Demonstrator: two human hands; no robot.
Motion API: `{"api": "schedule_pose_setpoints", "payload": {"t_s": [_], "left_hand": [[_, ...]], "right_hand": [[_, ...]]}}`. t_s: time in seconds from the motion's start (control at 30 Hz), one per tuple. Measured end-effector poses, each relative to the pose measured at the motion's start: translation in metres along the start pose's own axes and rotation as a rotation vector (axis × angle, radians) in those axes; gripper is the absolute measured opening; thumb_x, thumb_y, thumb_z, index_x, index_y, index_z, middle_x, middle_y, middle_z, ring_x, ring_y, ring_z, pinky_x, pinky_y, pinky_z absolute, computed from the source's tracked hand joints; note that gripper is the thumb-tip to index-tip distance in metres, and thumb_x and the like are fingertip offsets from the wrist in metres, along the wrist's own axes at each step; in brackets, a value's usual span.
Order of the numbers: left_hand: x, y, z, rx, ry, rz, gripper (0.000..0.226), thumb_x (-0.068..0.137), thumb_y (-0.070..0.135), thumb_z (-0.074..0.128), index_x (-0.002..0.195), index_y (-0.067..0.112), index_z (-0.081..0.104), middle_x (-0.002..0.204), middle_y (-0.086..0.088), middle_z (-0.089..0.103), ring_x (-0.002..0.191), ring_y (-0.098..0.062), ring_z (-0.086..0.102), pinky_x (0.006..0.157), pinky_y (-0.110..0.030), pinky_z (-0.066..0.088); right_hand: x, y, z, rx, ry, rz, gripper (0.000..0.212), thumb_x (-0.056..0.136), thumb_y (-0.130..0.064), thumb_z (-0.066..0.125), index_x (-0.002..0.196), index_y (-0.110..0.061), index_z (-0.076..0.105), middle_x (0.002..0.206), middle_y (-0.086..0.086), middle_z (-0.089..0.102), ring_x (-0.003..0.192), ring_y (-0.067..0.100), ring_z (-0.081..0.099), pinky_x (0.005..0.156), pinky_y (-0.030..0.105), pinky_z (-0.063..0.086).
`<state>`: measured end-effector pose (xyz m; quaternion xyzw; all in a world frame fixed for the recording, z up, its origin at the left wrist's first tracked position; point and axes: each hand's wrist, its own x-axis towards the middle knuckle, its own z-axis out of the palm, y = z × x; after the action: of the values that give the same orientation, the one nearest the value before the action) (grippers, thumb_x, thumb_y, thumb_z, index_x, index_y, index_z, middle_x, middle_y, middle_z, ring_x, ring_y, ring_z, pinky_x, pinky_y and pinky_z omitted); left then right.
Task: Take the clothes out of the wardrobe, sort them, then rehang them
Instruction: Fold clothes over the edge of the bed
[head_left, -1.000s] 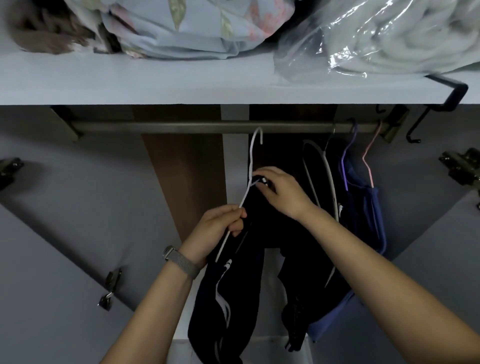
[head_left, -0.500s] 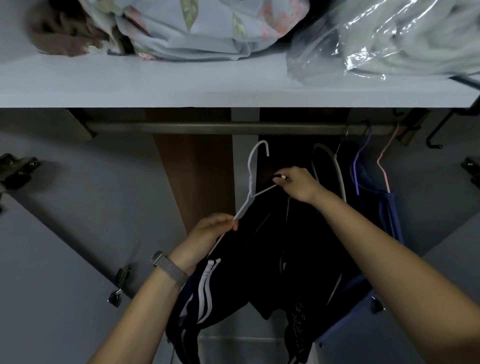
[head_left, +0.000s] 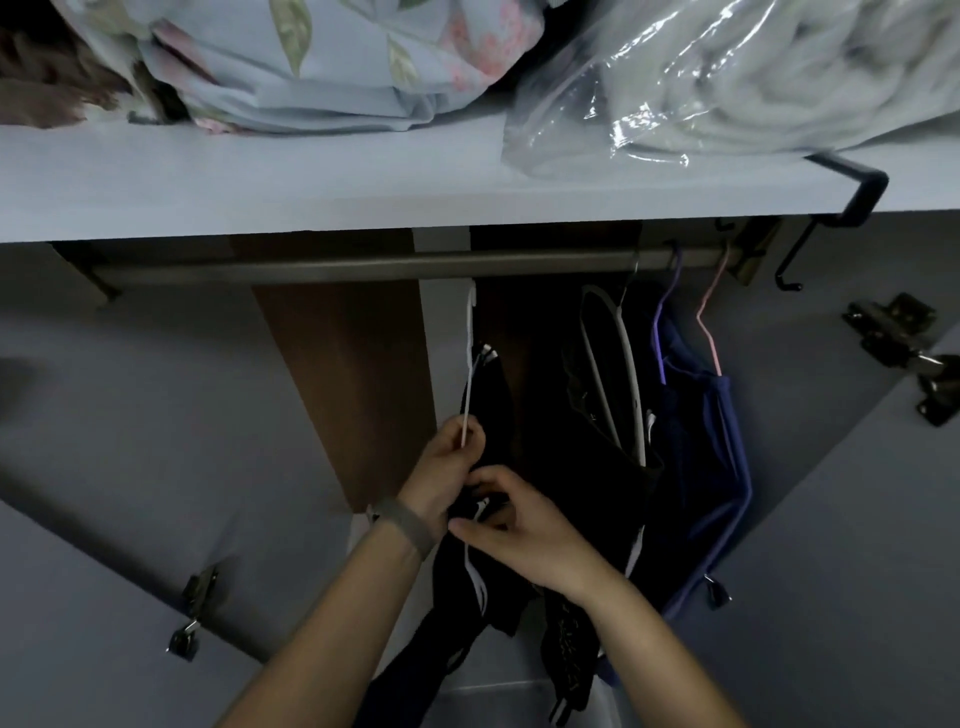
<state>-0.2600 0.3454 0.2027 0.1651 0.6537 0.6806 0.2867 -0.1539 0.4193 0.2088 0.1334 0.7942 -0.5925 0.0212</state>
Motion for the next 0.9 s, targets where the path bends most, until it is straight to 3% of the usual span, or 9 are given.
{"api": "schedule_pose_setpoints", "payload": {"t_s": [0.07, 0.13, 0.3, 0.43, 0.53, 0.6, 0.67, 0.73, 0.9], "left_hand": [[0.002, -0.003, 0.009, 0.0, -0.012, -0.003, 0.019, 0.099, 0.02, 0.041, 0.083, 0.019, 0.051, 0.08, -0.003, 0.048, 0.076, -0.014, 0.047, 0.069, -0.026, 0.041], [0.002, -0.001, 0.018, 0.02, 0.005, 0.003, 0.022, 0.101, 0.027, 0.036, 0.088, 0.02, 0.052, 0.085, -0.001, 0.052, 0.081, -0.011, 0.05, 0.07, -0.019, 0.045], [0.006, 0.006, 0.029, -0.01, -0.028, -0.02, 0.028, 0.102, 0.032, 0.03, 0.095, 0.025, 0.056, 0.09, 0.003, 0.048, 0.084, -0.009, 0.046, 0.073, -0.02, 0.041], [0.004, 0.003, 0.032, 0.002, -0.153, -0.004, 0.027, 0.101, 0.022, 0.033, 0.107, 0.029, 0.058, 0.097, 0.004, 0.053, 0.092, -0.012, 0.048, 0.081, -0.022, 0.041], [0.001, 0.005, 0.029, 0.115, -0.207, 0.071, 0.029, 0.101, 0.019, 0.036, 0.125, 0.026, 0.05, 0.114, 0.007, 0.055, 0.095, -0.006, 0.051, 0.079, -0.018, 0.045], [0.001, 0.006, 0.022, 0.275, -0.149, 0.151, 0.032, 0.099, 0.014, 0.041, 0.128, 0.024, 0.048, 0.118, 0.005, 0.053, 0.096, -0.003, 0.051, 0.084, -0.017, 0.047], [0.0, 0.005, 0.012, 0.41, -0.06, 0.223, 0.03, 0.096, 0.012, 0.045, 0.124, 0.021, 0.052, 0.11, 0.004, 0.056, 0.092, -0.001, 0.053, 0.083, -0.012, 0.044], [-0.004, 0.002, 0.001, 0.516, -0.003, 0.262, 0.026, 0.096, 0.011, 0.047, 0.119, 0.017, 0.055, 0.098, 0.007, 0.058, 0.086, -0.004, 0.056, 0.073, -0.001, 0.039], [-0.015, -0.012, -0.019, 0.704, 0.112, 0.28, 0.023, 0.094, 0.009, 0.049, 0.112, 0.016, 0.06, 0.093, 0.008, 0.06, 0.08, 0.003, 0.054, 0.067, 0.003, 0.036]], "right_hand": [[-0.001, 0.005, -0.002, -0.099, 0.057, 0.013, 0.04, 0.082, -0.032, 0.072, 0.118, -0.023, 0.055, 0.115, -0.006, 0.057, 0.092, 0.006, 0.061, 0.075, 0.015, 0.049], [-0.003, 0.009, -0.001, -0.132, 0.1, 0.038, 0.04, 0.081, -0.034, 0.072, 0.115, -0.022, 0.054, 0.114, -0.004, 0.055, 0.096, 0.008, 0.059, 0.076, 0.017, 0.047], [-0.001, 0.016, 0.002, -0.054, 0.186, 0.041, 0.025, 0.09, -0.02, 0.058, 0.114, -0.019, 0.05, 0.109, 0.003, 0.059, 0.096, 0.013, 0.058, 0.076, 0.018, 0.048], [-0.001, 0.028, -0.003, -0.047, 0.399, -0.019, 0.006, 0.093, -0.017, 0.056, 0.092, -0.011, 0.056, 0.084, 0.0, 0.061, 0.076, 0.003, 0.056, 0.069, 0.017, 0.045], [-0.004, 0.028, -0.015, -0.009, 0.518, -0.136, 0.015, 0.091, -0.013, 0.062, 0.077, -0.012, 0.056, 0.068, -0.008, 0.057, 0.064, -0.002, 0.054, 0.061, 0.01, 0.04], [-0.001, 0.023, -0.031, -0.043, 0.56, -0.198, 0.023, 0.088, -0.012, 0.066, 0.07, -0.017, 0.052, 0.061, -0.011, 0.05, 0.057, -0.001, 0.047, 0.057, 0.012, 0.037], [0.004, 0.017, -0.048, -0.074, 0.612, -0.238, 0.03, 0.087, -0.014, 0.068, 0.066, -0.018, 0.046, 0.057, -0.01, 0.044, 0.054, 0.0, 0.042, 0.055, 0.013, 0.036], [0.008, 0.01, -0.063, -0.079, 0.678, -0.261, 0.035, 0.086, -0.017, 0.069, 0.062, -0.017, 0.043, 0.053, -0.009, 0.039, 0.05, 0.001, 0.039, 0.052, 0.012, 0.033], [0.03, -0.001, -0.089, -0.1, 0.759, -0.229, 0.046, 0.09, -0.03, 0.064, 0.057, -0.016, 0.035, 0.05, -0.008, 0.033, 0.046, 0.006, 0.034, 0.049, 0.015, 0.03]]}}
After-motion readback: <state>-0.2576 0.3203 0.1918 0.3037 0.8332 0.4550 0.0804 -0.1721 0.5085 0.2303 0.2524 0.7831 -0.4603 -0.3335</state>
